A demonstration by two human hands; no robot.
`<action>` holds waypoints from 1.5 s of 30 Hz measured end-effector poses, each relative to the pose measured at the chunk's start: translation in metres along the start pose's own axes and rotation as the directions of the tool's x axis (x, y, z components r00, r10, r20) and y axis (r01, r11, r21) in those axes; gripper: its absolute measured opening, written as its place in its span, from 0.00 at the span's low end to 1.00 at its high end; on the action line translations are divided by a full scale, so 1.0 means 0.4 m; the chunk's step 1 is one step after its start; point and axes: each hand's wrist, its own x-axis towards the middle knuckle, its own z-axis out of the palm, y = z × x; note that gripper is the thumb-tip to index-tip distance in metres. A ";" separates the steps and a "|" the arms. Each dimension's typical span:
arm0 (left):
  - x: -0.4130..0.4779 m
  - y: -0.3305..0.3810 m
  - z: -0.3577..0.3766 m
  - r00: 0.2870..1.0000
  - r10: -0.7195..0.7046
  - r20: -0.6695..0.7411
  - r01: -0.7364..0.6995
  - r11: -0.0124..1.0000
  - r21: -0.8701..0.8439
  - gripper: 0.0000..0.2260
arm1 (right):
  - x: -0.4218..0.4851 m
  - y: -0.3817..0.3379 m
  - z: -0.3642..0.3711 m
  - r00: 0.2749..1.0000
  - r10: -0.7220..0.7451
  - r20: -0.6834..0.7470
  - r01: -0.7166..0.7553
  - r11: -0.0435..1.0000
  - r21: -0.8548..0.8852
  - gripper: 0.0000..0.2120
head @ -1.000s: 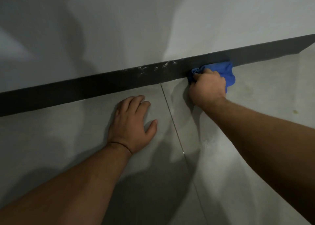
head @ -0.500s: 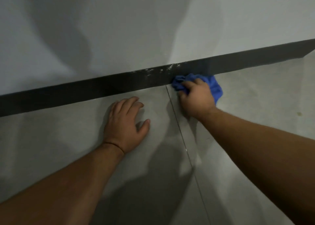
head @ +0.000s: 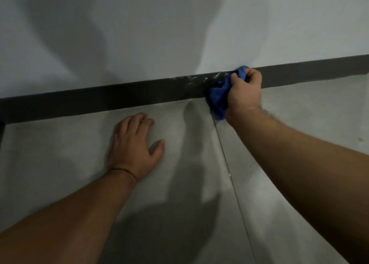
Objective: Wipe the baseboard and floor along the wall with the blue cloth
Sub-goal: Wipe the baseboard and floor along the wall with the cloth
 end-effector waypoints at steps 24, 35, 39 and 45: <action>0.002 0.014 -0.018 0.997 -0.042 0.070 0.041 0.999 0.023 0.29 | -0.163 0.125 0.167 0.968 -0.193 0.160 0.226 0.948 -0.224 0.13; 0.000 0.012 -0.013 0.993 -0.112 0.030 0.112 0.993 0.030 0.32 | -0.151 0.111 0.131 0.966 -0.256 0.048 0.259 0.924 -0.281 0.09; -0.001 0.011 -0.007 0.991 -0.128 0.045 0.126 0.991 0.050 0.33 | -0.176 0.115 0.180 0.963 -0.230 0.140 0.263 0.914 -0.309 0.07; 0.007 0.012 -0.004 0.986 -0.147 0.076 0.144 0.989 0.036 0.36 | -0.218 0.155 0.225 0.862 -0.179 0.474 0.427 0.760 -0.490 0.13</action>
